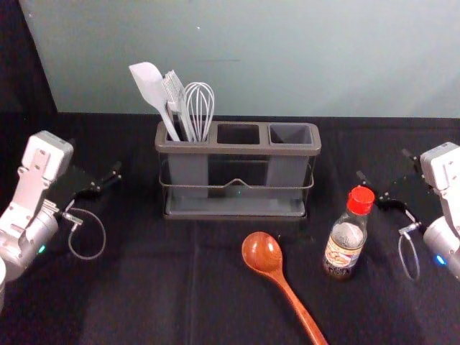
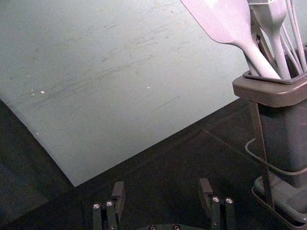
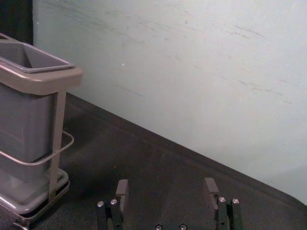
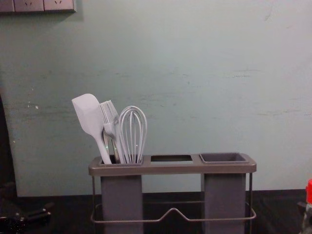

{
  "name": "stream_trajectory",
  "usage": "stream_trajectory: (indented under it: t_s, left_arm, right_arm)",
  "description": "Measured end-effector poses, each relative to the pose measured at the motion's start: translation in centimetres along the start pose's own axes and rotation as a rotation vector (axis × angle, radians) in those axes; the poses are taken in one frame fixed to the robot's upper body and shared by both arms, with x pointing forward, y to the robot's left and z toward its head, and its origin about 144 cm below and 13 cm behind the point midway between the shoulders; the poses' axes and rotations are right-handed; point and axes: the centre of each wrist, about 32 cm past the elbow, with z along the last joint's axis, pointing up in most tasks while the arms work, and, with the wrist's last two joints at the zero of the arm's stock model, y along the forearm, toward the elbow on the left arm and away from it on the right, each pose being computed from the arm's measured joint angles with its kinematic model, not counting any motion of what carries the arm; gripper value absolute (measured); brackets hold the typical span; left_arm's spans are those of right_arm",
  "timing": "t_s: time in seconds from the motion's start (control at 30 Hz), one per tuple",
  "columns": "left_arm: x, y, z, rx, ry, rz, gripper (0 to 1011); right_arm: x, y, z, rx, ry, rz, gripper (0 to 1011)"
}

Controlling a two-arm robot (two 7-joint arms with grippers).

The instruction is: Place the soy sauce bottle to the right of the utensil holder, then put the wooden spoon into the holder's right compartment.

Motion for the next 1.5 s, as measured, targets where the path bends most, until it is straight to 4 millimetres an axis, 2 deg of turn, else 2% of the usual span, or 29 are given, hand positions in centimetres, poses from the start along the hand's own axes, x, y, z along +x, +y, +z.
stream_trajectory:
  t_s: [1.5]
  left_arm:
    - [0.00, 0.00, 0.00, 0.000, 0.000, 0.000, 1005]
  right_arm:
    - [0.00, 0.00, 0.00, 0.000, 0.000, 0.000, 1004]
